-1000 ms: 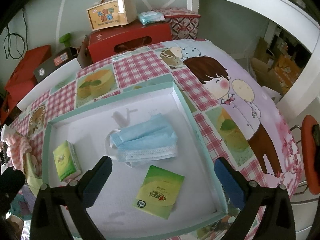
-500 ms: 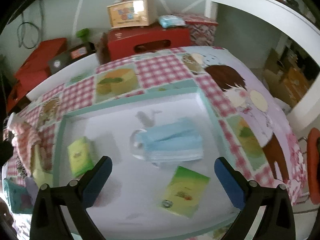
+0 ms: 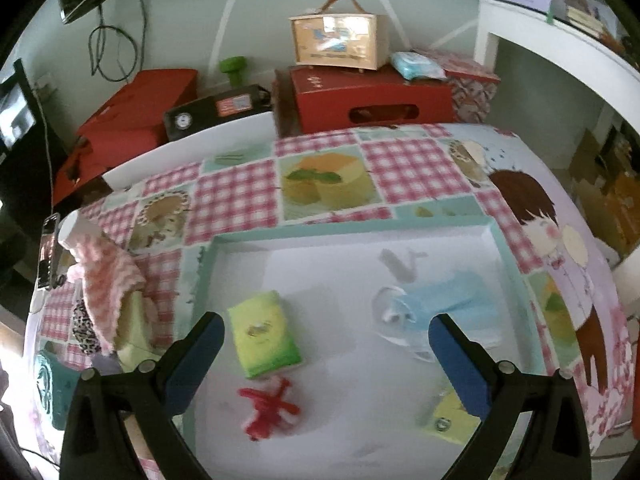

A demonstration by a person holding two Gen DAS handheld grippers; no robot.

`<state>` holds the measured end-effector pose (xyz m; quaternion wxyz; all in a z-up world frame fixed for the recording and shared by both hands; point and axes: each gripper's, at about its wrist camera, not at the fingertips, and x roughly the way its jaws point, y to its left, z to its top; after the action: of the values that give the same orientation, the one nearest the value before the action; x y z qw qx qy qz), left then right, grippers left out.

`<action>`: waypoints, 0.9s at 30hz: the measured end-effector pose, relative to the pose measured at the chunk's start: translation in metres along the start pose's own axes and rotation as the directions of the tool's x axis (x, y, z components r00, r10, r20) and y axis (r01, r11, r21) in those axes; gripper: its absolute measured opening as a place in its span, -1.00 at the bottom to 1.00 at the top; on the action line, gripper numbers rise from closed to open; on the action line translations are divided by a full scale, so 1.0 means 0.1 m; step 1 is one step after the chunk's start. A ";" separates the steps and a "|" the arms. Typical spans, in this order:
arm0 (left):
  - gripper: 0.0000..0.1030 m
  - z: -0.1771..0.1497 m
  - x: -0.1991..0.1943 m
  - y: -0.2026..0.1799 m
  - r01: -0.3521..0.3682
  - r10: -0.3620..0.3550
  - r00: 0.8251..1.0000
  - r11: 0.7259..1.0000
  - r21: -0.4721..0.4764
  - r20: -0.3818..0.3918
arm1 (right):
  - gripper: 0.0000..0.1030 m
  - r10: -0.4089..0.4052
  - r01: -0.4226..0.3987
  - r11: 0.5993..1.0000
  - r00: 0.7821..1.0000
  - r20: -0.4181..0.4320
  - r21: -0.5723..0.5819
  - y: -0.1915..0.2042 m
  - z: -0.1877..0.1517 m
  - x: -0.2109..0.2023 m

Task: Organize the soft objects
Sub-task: 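Move both open tools over the pile of soft items beside the tray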

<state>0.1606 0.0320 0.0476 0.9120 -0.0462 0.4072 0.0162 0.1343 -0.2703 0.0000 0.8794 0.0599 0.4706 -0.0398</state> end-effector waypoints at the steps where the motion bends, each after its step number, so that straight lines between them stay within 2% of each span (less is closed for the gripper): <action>1: 0.99 0.00 0.02 0.11 -0.020 0.019 1.000 1.000 -0.005 -0.005 | 1.00 0.003 -0.003 1.000 1.000 0.001 -0.013 0.06 0.01 0.00; 4: 0.99 0.00 0.12 0.39 -0.051 0.049 0.998 0.998 -0.042 -0.049 | 1.00 0.027 -0.027 0.999 1.000 -0.009 -0.047 0.23 0.04 0.03; 8: 0.99 -0.08 0.25 0.80 -0.055 0.037 0.994 0.984 -0.167 -0.107 | 1.00 0.065 -0.068 0.993 0.997 -0.043 -0.093 0.52 0.09 0.10; 11: 0.99 -0.14 0.36 0.95 -0.069 0.039 0.989 0.976 -0.209 -0.141 | 1.00 0.106 -0.115 0.984 0.992 -0.069 -0.137 0.79 0.15 0.15; 14: 0.99 -0.16 0.45 0.98 -0.057 0.020 0.985 0.975 -0.217 -0.169 | 1.00 0.145 -0.167 0.966 0.982 -0.119 -0.198 1.12 0.22 0.23; 19: 0.99 -0.21 0.64 0.94 -0.046 0.002 0.972 0.982 -0.181 -0.233 | 1.00 0.163 -0.210 0.931 0.971 -0.178 -0.297 1.62 0.29 0.34; 25: 0.99 -0.26 0.78 0.93 -0.038 -0.017 0.956 0.982 -0.182 -0.293 | 1.00 0.162 -0.237 0.901 0.961 -0.224 -0.365 1.97 0.32 0.50; 27: 0.99 -0.27 0.83 0.97 -0.060 -0.005 0.947 0.979 -0.194 -0.320 | 1.00 0.166 -0.253 0.891 0.954 -0.248 -0.378 2.05 0.33 0.60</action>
<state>0.1896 0.1250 -0.0395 0.8245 -0.1344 0.5461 0.0622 0.2205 -0.0731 -0.0185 0.8172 -0.0694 0.5491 0.1606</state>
